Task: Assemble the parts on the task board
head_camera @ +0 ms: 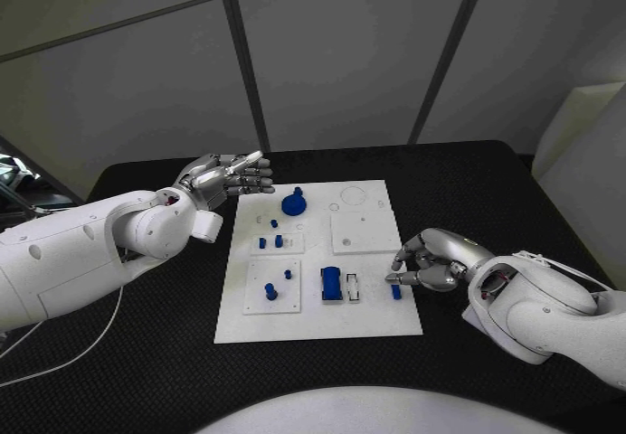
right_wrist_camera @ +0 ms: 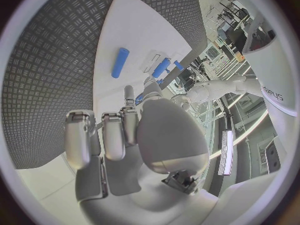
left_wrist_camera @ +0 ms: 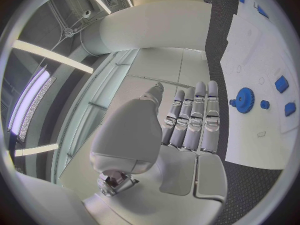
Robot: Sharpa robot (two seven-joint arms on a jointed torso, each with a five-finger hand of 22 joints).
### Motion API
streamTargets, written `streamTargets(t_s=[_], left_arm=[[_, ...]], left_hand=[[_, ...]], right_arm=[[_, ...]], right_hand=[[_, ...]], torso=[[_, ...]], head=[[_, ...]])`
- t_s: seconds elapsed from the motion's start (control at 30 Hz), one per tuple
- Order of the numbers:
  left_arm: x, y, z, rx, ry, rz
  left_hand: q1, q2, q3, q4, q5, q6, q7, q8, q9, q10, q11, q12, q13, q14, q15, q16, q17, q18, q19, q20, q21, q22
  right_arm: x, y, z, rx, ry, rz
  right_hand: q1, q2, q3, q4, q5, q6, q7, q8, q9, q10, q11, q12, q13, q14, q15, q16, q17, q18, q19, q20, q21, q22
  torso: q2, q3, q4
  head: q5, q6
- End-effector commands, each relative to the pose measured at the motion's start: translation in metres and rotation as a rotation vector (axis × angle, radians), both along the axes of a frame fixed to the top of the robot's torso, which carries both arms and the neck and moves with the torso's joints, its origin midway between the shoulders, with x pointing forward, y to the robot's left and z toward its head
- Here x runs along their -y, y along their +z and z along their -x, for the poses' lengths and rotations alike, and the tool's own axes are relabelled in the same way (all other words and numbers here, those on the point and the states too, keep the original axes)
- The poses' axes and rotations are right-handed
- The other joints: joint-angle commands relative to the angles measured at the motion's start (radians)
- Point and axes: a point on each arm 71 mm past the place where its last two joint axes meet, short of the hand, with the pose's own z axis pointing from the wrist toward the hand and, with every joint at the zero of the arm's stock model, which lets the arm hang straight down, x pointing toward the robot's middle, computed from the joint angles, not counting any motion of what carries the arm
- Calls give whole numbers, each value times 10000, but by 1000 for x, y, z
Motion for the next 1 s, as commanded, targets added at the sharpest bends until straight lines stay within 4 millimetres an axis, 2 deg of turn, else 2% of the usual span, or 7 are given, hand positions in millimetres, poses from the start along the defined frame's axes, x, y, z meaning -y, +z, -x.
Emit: streamTargets(t_s=[0.03, 0.1, 0.17, 0.3, 0.47, 0.67, 1.0], left_arm=[[2, 3, 0, 235, -16, 86], [2, 3, 0, 241, -20, 90], [2, 3, 0, 245, -29, 97], [2, 3, 1, 248, -48, 107], [2, 3, 1, 232, -69, 107], [2, 3, 1, 214, -70, 97], [2, 2, 1, 185, -93, 93]], left_hand=[[81, 54, -48, 10, -5, -40, -45, 28, -1, -58, -34, 62, 3, -30, 48, -67, 14, -128, -32, 45, -9, -13], [89, 61, -51, 6, -4, -35, -50, 32, 0, -53, -38, 67, 4, -27, 46, -66, 16, -127, -31, 44, -8, -18], [89, 61, -51, 6, -4, -35, -50, 32, 0, -53, -38, 67, 4, -27, 46, -66, 16, -127, -31, 44, -8, -18], [89, 61, -51, 6, -4, -35, -50, 32, 0, -53, -38, 67, 4, -27, 46, -66, 16, -127, -31, 44, -8, -18], [89, 61, -51, 6, -4, -35, -50, 32, 0, -53, -38, 67, 4, -27, 46, -66, 16, -127, -31, 44, -8, -18], [89, 61, -51, 6, -4, -35, -50, 32, 0, -53, -38, 67, 4, -27, 46, -66, 16, -127, -31, 44, -8, -18], [100, 69, -61, 0, -4, -29, -55, 38, 2, -48, -42, 76, 5, -24, 43, -67, 20, -125, -28, 44, -5, -31]], right_arm=[[3, -1, 0, 74, -254, 887], [4, -1, 0, 68, -299, 1191], [4, -2, 0, 22, -317, 1489], [3, -5, 0, -113, -308, 1858], [1, -8, -2, -247, -266, 2165], [-3, -11, -3, -337, -212, 2348], [-10, -23, -2, -720, 27, 2600]], right_hand=[[-107, 79, -113, 95, 87, 128, -3, -108, -74, 184, 41, -22, -675, 831, 29, -68, 1517, -149, 853, 82, 11, 2492], [-152, 12, -196, 130, 129, 210, -16, -160, -131, 179, 32, -52, -688, 828, 21, -79, 1501, -145, 843, 78, -3, 2486], [-190, -51, -271, 162, 147, 316, -35, -183, -168, 177, 17, -73, -696, 825, 11, -89, 1487, -144, 841, 71, -7, 2484], [-257, -88, -365, 237, 208, 503, -82, -197, -202, 179, -17, -92, -700, 824, -15, -93, 1485, -144, 840, 53, -10, 2483], [-281, -102, -412, 279, 286, 616, -115, -200, -209, 186, -44, -85, -690, 825, -36, -92, 1488, -144, 842, 36, -7, 2485], [-309, -119, -447, 311, 323, 662, -126, -207, -211, 182, -55, -100, -695, 825, -46, -94, 1486, -144, 840, 26, -11, 2484], [-105, -46, -396, 255, 464, 808, -196, -217, -203, 185, -114, -98, -683, 829, -92, -85, 1504, -144, 841, -11, -11, 2485]], torso=[[12, 20, -1], [7, 14, -13], [-3, -1, 9], [-6, -3, 35], [5, 10, 36], [0, 7, 20], [5, 0, 44]], head=[[-64, -25], [-75, -34], [-110, -43], [-137, -59], [-130, -28], [-98, -56], [-98, -111]])
